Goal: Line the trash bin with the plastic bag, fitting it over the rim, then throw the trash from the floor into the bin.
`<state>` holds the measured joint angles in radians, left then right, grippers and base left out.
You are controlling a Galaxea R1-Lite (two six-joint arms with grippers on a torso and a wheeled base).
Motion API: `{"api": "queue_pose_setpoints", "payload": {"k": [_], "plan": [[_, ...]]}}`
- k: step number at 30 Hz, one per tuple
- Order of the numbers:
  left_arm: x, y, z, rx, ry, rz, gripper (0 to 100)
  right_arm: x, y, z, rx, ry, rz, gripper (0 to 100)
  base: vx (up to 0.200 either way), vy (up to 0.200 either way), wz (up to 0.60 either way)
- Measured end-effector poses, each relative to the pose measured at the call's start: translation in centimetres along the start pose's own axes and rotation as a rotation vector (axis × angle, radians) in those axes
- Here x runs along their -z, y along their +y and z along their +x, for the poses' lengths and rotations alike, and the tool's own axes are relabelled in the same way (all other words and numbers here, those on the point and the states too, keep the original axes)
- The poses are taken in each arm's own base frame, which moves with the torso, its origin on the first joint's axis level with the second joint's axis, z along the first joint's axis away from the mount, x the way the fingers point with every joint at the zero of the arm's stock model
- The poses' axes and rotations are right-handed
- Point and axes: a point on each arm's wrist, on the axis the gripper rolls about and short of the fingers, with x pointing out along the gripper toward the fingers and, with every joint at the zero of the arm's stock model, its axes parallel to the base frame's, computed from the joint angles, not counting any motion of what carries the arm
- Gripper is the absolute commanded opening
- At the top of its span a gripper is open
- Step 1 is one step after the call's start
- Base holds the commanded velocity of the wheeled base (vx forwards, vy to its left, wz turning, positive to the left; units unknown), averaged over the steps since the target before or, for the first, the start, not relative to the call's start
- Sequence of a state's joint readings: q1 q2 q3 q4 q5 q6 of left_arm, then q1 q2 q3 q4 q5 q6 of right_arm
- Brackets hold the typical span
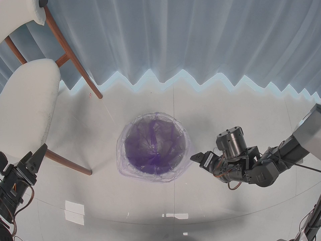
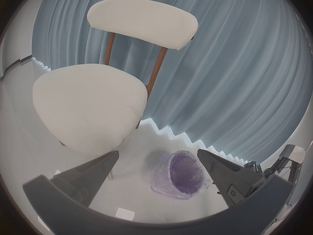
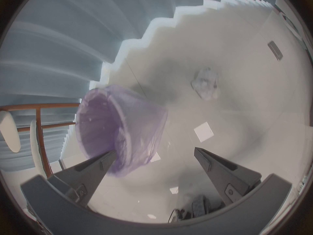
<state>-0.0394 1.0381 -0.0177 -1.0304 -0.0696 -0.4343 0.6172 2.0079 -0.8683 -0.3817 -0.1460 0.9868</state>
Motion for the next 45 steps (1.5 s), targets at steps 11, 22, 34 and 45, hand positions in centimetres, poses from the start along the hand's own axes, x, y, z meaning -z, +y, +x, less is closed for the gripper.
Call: {"api": "queue_pose_setpoints", "payload": {"k": [11, 22, 34, 45], "plan": [[0.1, 0.1, 0.0, -0.008, 0.007, 0.001, 100, 2.3, 6.9, 0.2, -0.017, 0.081, 0.056, 100, 0.0, 0.0, 0.0], [0.1, 0.2, 0.1, -0.014, 0.014, 0.001, 100, 4.6, 6.9, 4.7, 0.06, 0.084, 0.035, 100, 0.0, 0.0, 0.0], [0.4, 0.3, 0.0, -0.032, 0.043, 0.0, 100, 5.1, 7.5, 9.0, 0.066, 0.064, 0.046, 0, 0.0, 0.0, 0.0], [0.4, 0.4, 0.0, -0.038, 0.038, 0.0, 100, 4.8, 6.8, 9.8, 0.128, 0.048, -0.018, 0, 0.0, 0.0, 0.0]]}}
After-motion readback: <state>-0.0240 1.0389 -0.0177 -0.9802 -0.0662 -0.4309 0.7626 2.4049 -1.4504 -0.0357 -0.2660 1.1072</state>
